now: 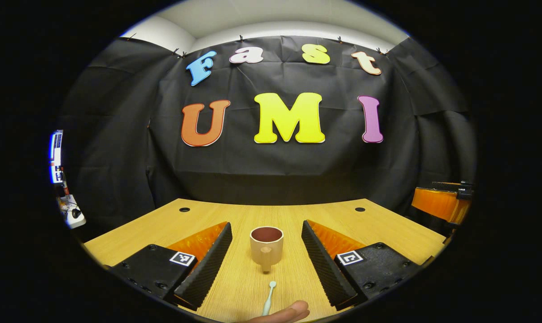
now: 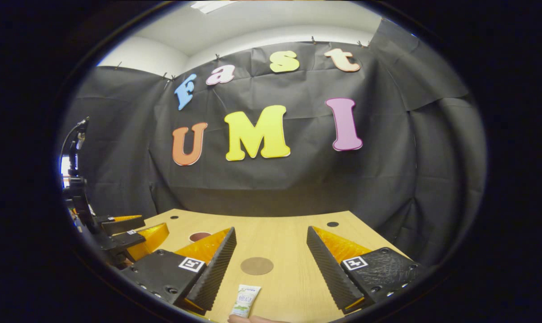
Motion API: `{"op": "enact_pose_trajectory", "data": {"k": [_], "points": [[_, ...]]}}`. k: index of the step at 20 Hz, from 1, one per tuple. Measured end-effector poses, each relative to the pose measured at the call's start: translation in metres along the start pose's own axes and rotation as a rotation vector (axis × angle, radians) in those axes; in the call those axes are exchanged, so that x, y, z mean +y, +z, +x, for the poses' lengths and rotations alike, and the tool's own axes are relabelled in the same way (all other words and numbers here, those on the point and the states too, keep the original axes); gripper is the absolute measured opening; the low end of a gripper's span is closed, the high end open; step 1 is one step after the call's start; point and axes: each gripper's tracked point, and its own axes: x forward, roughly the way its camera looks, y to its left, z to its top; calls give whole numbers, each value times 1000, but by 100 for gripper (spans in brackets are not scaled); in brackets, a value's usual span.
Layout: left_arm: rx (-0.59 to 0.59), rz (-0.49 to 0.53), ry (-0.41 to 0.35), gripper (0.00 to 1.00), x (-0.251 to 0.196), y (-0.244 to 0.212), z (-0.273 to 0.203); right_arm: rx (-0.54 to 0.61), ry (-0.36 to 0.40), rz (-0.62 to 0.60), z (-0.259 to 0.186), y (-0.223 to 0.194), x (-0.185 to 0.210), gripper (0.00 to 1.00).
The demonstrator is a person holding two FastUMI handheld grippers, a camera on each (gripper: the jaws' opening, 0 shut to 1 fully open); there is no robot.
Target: Put the toothbrush and toothpaste on the desktop into the cup, then pick up the cup and place it on the coaster on the desktop.
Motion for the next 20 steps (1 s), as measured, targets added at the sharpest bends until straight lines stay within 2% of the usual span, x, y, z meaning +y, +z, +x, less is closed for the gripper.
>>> {"op": "enact_pose_trajectory", "data": {"k": [12,14,17,19,20], "points": [[-19,-6,-3,98,-4,3,-1,-12,22,14,-7,0,-4,95],[-36,-18,69,99,9,7,-1,1,33,35,-8,-1,-1,95],[-28,-12,25,99,-2,6,-1,42,24,9,-9,-12,0,95],[-38,-2,32,98,2,10,-2,41,18,-10,-9,-12,2,95],[-38,4,32,98,4,9,-2,47,23,-8,-9,-14,5,92]]}}
